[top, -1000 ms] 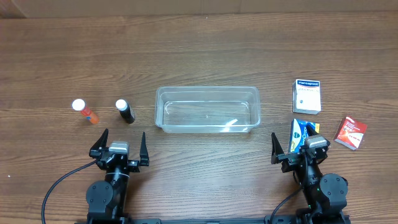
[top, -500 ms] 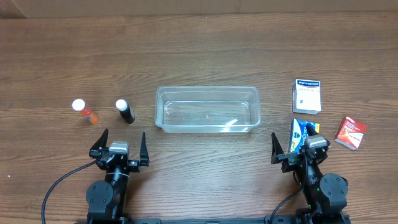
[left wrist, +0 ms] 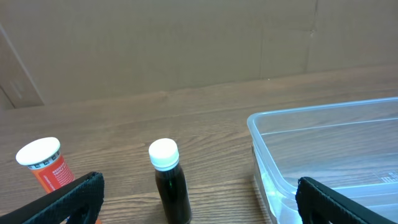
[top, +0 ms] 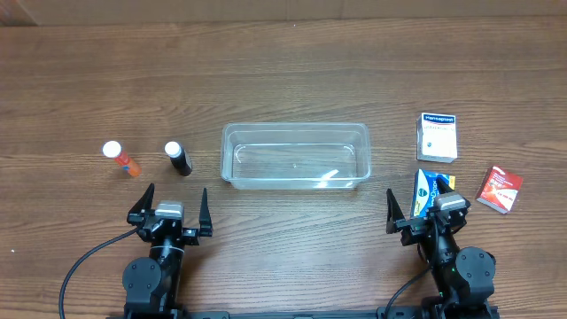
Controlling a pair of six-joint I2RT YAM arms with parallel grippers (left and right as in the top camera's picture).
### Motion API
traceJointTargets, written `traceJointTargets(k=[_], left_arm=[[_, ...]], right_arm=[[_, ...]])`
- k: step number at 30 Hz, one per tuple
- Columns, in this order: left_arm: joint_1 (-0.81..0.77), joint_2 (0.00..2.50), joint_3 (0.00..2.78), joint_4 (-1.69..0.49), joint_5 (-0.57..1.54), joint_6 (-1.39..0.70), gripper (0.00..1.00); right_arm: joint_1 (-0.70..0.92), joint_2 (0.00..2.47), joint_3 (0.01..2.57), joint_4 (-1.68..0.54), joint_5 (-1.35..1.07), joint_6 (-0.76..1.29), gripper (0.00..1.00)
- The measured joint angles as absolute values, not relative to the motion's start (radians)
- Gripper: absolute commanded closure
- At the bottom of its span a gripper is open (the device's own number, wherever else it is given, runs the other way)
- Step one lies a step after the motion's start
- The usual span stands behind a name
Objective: Pack container
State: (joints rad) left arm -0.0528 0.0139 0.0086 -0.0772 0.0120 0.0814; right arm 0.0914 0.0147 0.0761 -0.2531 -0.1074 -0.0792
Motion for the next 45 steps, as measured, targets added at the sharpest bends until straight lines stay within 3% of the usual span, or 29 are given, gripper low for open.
traceJointTargets(k=[9,16,24,32,39,45], left_arm=[[-0.053,0.014,0.009,-0.077,0.012,0.073,0.00],[-0.053,0.014,0.009,-0.082,0.012,-0.054,0.00],[-0.053,0.052,0.156,-0.221,0.008,-0.102,0.00],[-0.053,0.424,0.505,-0.320,0.002,-0.106,0.00],[-0.053,0.870,0.957,-0.723,0.010,-0.163,0.00],[-0.053,1.026,1.100,-0.962,0.042,-0.186,0.00]], right_arm=[[0.092,0.015,0.076,-0.253,-0.108,-0.079,0.00],[0.091,0.015,0.076,-0.242,-0.119,-0.016,0.00],[0.091,0.085,0.119,-0.250,-0.123,0.077,0.00],[0.091,0.475,0.481,-0.393,-0.123,0.102,0.00],[0.091,0.892,0.897,-0.755,-0.126,0.106,0.00],[0.091,1.066,1.068,-0.990,-0.132,0.105,0.00]])
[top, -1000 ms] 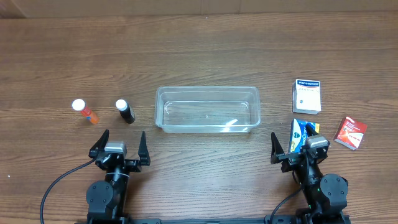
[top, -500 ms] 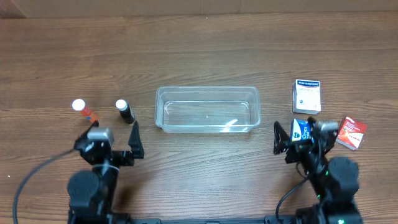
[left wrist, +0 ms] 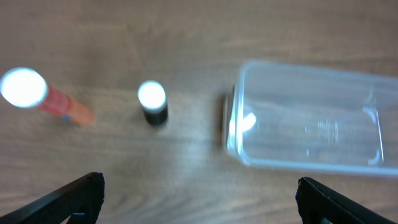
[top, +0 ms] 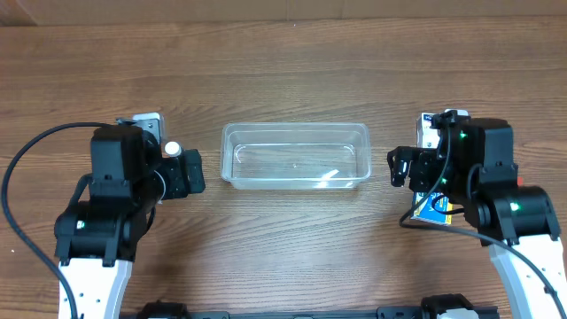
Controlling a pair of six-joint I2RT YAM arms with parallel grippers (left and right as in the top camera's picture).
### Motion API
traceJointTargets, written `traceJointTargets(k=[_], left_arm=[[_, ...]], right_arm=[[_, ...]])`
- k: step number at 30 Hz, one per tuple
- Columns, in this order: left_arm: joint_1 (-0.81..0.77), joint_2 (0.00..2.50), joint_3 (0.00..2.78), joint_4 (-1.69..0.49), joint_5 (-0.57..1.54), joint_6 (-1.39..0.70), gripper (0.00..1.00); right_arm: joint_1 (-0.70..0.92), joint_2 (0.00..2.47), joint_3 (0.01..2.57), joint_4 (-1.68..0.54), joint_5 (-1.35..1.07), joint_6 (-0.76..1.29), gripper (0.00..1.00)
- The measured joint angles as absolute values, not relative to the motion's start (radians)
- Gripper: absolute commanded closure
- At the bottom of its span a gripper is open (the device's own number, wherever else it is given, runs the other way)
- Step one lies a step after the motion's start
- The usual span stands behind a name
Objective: Pack container
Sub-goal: 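Move the left gripper over the dark brown bottle and grasp it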
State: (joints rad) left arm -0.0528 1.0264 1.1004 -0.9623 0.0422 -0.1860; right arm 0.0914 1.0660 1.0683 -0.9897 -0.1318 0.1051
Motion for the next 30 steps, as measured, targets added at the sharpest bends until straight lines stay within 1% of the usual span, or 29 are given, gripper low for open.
traceJointTargets(k=[6,11,14,22,27,30], left_arm=[[-0.046,1.063,1.140,-1.010,0.079,-0.230,0.00],[-0.002,1.196,1.334,-1.104,0.066,-0.249,0.00],[0.023,1.321,1.401,-1.115,0.055,-0.257,0.00],[0.033,1.618,1.406,-1.114,0.022,-0.257,0.00],[0.041,1.740,1.406,-1.075,0.014,-0.260,0.00],[0.041,1.786,1.406,-1.047,0.010,-0.262,0.11]], right_arm=[[0.092,1.076,1.070,-1.018,-0.102,0.105,0.00],[0.091,1.076,1.074,-1.026,-0.085,0.105,0.00],[0.091,1.076,1.075,-1.026,-0.080,0.105,0.00],[0.091,1.076,1.075,-1.034,-0.074,0.105,0.00],[0.091,1.076,1.075,-1.034,-0.074,0.105,0.00],[0.091,1.076,1.075,-1.033,-0.074,0.105,0.00]])
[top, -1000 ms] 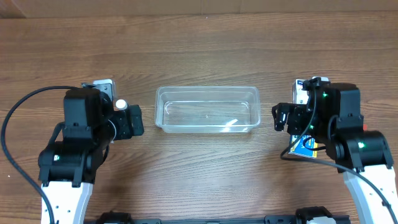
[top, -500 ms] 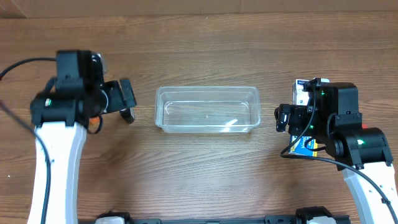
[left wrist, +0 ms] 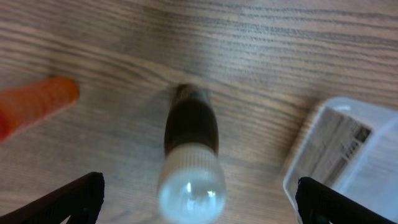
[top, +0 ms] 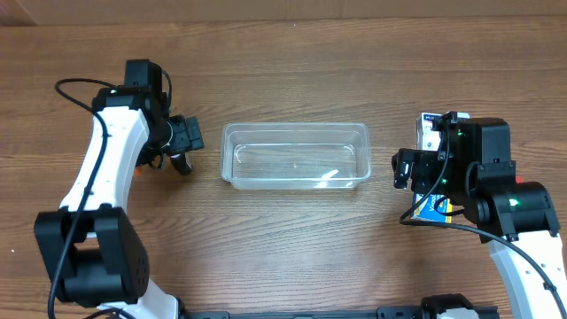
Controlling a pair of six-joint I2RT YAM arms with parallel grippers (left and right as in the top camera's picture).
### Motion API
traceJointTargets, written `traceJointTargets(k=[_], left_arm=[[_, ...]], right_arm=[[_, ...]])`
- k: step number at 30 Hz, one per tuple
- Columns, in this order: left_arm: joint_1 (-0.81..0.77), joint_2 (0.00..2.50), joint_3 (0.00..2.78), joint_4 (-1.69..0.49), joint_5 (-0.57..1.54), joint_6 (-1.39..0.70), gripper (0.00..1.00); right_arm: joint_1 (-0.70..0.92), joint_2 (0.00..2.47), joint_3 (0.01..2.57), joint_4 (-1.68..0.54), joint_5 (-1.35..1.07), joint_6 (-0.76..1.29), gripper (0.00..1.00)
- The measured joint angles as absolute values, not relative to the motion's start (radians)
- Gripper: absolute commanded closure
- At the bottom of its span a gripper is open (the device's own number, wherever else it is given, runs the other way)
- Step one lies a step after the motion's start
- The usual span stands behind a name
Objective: Pack container
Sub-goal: 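Move the left gripper over the dark brown bottle and grasp it, then carry the brown bottle into the container's left end and release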
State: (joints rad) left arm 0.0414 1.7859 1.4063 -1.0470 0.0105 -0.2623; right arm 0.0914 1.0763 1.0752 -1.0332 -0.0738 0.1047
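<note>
A clear plastic container (top: 295, 155) lies at the table's centre. Just left of it stands a dark bottle with a white cap (left wrist: 189, 155). My left gripper (left wrist: 199, 202) is open and straddles it from above, one finger on each side, not touching. An orange bottle (left wrist: 34, 109) lies further left, half hidden under the left arm in the overhead view. My right gripper (top: 400, 168) hovers open just right of the container. Behind it sits a white box (top: 432, 126). A blue box (top: 432, 207) shows under the right arm.
A corner of the container (left wrist: 348, 155) comes close to the right finger in the left wrist view. The right arm's body (top: 496, 177) covers the table area at the far right. Bare wood lies in front of the container.
My left arm has moved toward the back and down over the dark bottle, which now fills the space between its open fingers. The right arm has barely shifted. No object has moved.
Both arms first sat folded at the front edge, grippers open, with the bottles, boxes and a red box lying untouched. Then both were raised over the table beside the container. Now the left gripper stands round the dark bottle.
</note>
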Motion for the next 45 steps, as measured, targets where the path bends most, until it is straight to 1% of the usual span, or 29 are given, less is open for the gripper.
traceJointTargets(k=[4,5,7,8,9,13,15,18,20,22,27,30,35,40,45], left_arm=[[0.041,1.834,1.406,-1.026,0.011,-0.265,0.33],[0.041,1.839,1.406,-1.026,0.011,-0.270,0.40],[0.041,1.843,1.406,-1.025,0.011,-0.273,0.59],[0.041,1.842,1.407,-1.025,0.011,-0.274,0.65],[0.041,1.843,1.407,-1.024,0.011,-0.275,0.69],[0.041,1.842,1.407,-1.028,0.005,-0.275,0.72],[0.041,1.842,1.409,-1.030,0.003,-0.275,0.77],[0.041,1.842,1.411,-1.032,0.003,-0.279,0.92],[0.041,1.843,1.418,-1.053,0.008,-0.279,0.95],[0.041,1.843,1.440,-1.087,0.021,-0.279,0.96],[0.006,1.829,1.641,-1.195,0.048,-0.279,0.96],[-0.067,1.772,1.737,-1.242,0.049,-0.279,0.96],[-0.262,1.670,1.789,-1.277,0.052,-0.299,0.96],[-0.344,1.757,1.789,-1.301,0.030,-0.343,0.96],[-0.358,1.894,1.789,-1.293,-0.011,-0.372,0.96]], right_arm=[[0.091,1.076,1.075,-1.034,-0.074,0.105,0.00],[0.091,1.076,1.075,-1.034,-0.074,0.104,0.00],[0.091,1.076,1.075,-1.033,-0.073,0.105,0.00],[0.092,1.076,1.075,-1.033,-0.073,0.105,0.00],[0.091,1.076,1.075,-1.034,-0.074,0.105,0.00],[0.092,1.077,1.075,-1.034,-0.074,0.105,0.00],[0.092,1.077,1.075,-1.033,-0.074,0.105,0.00],[0.091,1.077,1.075,-1.033,-0.074,0.105,0.00],[0.091,1.076,1.075,-1.032,-0.074,0.105,0.00],[0.091,1.077,1.075,-1.032,-0.074,0.105,0.00],[0.091,1.077,1.075,-1.033,-0.073,0.105,0.00],[0.091,1.077,1.075,-1.033,-0.074,0.105,0.00],[0.091,1.077,1.075,-1.032,-0.074,0.105,0.00],[0.092,1.077,1.075,-1.033,-0.074,0.105,0.00],[0.091,1.077,1.075,-1.033,-0.073,0.105,0.00]])
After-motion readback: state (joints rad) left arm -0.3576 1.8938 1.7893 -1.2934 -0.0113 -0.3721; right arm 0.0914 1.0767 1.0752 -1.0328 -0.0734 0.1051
